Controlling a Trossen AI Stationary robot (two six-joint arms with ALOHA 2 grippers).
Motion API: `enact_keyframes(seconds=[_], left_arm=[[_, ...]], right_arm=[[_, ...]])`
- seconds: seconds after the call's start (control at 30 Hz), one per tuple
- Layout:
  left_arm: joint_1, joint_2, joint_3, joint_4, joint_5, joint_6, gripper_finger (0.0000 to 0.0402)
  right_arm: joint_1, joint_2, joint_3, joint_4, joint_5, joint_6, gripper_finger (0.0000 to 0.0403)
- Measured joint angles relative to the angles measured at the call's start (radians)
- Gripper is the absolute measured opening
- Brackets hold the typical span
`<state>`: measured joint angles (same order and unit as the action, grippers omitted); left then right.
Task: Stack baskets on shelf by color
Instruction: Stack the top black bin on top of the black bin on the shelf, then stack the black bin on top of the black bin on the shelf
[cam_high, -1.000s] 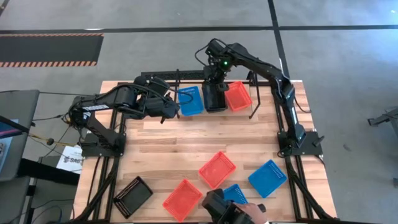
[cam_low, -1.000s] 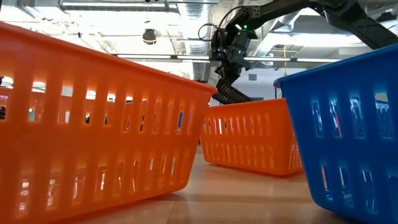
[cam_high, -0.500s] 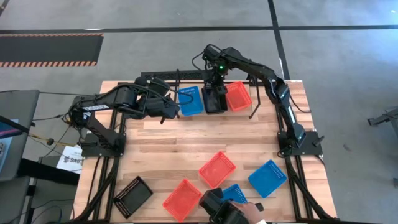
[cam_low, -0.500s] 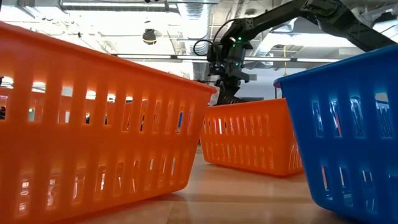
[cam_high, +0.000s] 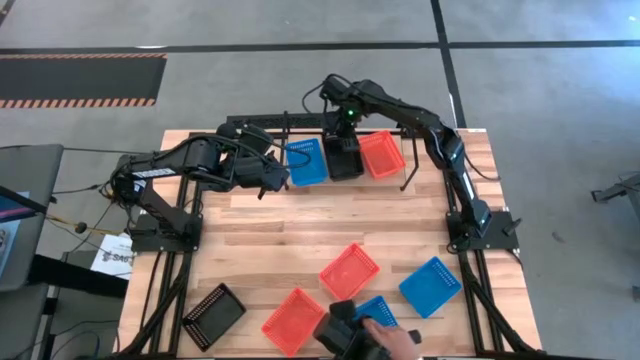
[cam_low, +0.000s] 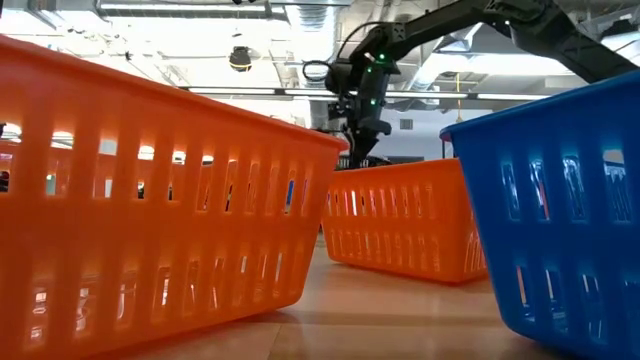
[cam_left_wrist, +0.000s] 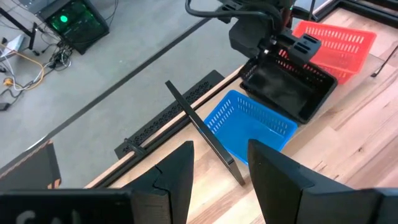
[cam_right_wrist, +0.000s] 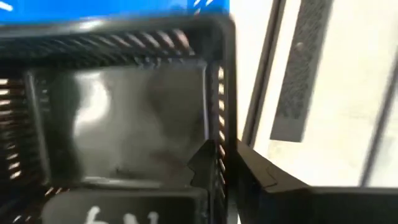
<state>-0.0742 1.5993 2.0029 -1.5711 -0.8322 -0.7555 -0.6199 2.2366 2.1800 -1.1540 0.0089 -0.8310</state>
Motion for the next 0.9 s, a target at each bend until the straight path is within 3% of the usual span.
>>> enact_keyframes(seconds=[0.3,0.5,0.7,0.9], left_arm=[[0.000,0.000,0.000,0.000,0.010,0.000,0.0141],[0.000,0.000,0.000,0.000,0.010,0.000,0.0141],[0.000,0.000,0.000,0.000,0.034,-0.001,0.0141],[0.000,-0.002,-0.104,0.000,0.170,0.040,0.0141]], right_arm=[[0.044,-0.061,0.038,0.001,0.041,0.020,0.0073],[0.107,-0.141,0.065,-0.053,0.170,0.053,0.0069],[0.185,-0.261,0.087,-0.216,0.232,0.252,0.0048],[0.252,-0.412,0.087,-0.394,0.231,0.460,0.0030]])
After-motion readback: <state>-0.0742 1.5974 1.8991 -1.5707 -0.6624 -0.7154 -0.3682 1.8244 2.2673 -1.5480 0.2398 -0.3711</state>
